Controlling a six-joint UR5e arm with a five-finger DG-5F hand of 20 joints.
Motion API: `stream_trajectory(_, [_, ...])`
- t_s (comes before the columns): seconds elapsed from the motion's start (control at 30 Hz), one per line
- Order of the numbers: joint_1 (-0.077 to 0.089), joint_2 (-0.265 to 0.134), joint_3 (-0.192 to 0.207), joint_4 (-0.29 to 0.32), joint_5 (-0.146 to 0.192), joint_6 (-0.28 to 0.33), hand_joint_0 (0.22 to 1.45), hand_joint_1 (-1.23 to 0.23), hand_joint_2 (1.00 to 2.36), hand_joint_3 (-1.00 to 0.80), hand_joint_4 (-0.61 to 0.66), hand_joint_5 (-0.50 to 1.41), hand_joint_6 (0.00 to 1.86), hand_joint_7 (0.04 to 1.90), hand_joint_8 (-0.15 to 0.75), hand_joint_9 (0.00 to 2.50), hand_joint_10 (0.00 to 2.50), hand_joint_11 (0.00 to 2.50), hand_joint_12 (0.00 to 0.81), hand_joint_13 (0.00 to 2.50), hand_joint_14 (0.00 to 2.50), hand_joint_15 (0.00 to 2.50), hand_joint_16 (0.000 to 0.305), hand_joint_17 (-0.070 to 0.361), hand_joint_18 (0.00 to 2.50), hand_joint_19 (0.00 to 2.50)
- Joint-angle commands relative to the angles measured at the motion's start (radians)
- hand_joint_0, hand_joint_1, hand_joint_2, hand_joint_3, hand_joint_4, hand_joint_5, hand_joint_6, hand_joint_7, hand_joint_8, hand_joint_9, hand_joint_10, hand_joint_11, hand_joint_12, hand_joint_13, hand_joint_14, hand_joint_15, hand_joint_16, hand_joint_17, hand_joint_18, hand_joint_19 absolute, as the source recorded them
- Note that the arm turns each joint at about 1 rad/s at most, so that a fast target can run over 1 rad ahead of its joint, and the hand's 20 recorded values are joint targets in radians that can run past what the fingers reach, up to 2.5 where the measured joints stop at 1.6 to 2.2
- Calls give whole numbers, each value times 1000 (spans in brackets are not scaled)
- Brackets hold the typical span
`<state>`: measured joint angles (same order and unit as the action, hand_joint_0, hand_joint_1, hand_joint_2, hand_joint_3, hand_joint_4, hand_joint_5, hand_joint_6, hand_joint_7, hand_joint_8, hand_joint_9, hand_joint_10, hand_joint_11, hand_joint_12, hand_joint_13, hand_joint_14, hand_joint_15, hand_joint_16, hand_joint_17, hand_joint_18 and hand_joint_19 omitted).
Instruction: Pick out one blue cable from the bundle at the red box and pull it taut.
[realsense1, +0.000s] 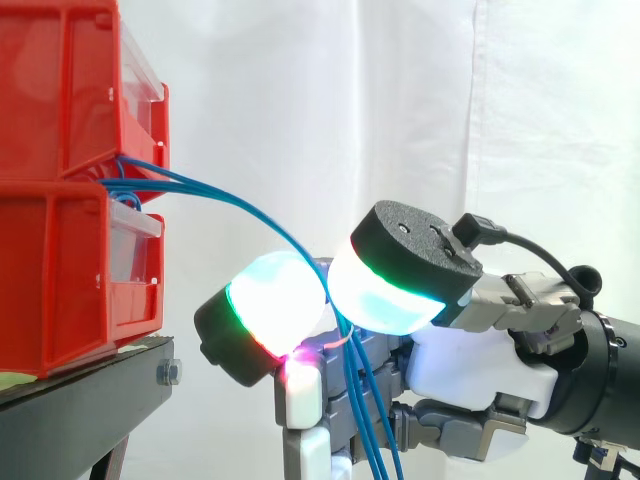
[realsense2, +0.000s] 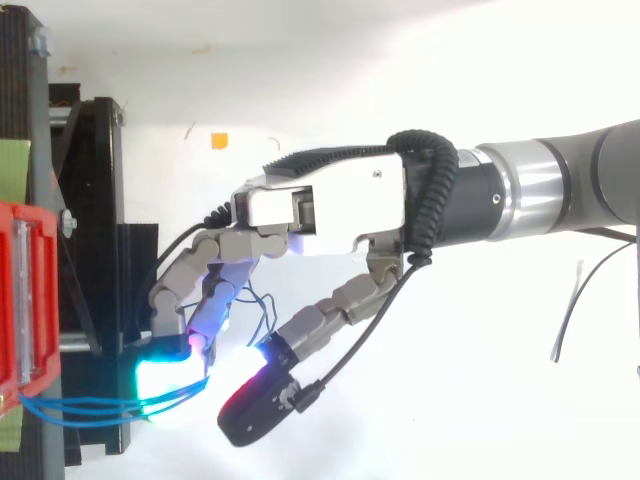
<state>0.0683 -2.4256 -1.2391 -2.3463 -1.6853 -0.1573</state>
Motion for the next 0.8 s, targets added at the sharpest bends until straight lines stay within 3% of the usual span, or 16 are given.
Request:
stream_trajectory(0.0, [-12,0,4,-14,-19,-19,684,-720,1020,-149,43,-199,956,704,289,847,12,423,413,944,21,543,55,123,801,778])
stream_trajectory(0.03, [-19,0,7,-16,-17,-19,684,-720,1020,-152,46,-199,956,704,290,847,12,427,413,944,21,538,55,123,803,779])
stream_trajectory(0.37, [-35,0,23,-27,-17,-68,699,-757,1018,-197,29,-197,957,700,291,848,12,425,411,938,19,539,55,123,807,779])
stream_trajectory(0.63, [-44,5,23,-45,-17,-68,713,-764,1016,-247,29,-195,962,700,287,856,12,427,409,938,19,532,54,122,809,774])
stream_trajectory(0.77, [-42,8,23,-84,-17,-77,725,-770,1015,-280,30,-193,963,700,288,857,12,426,410,941,19,537,54,122,813,772])
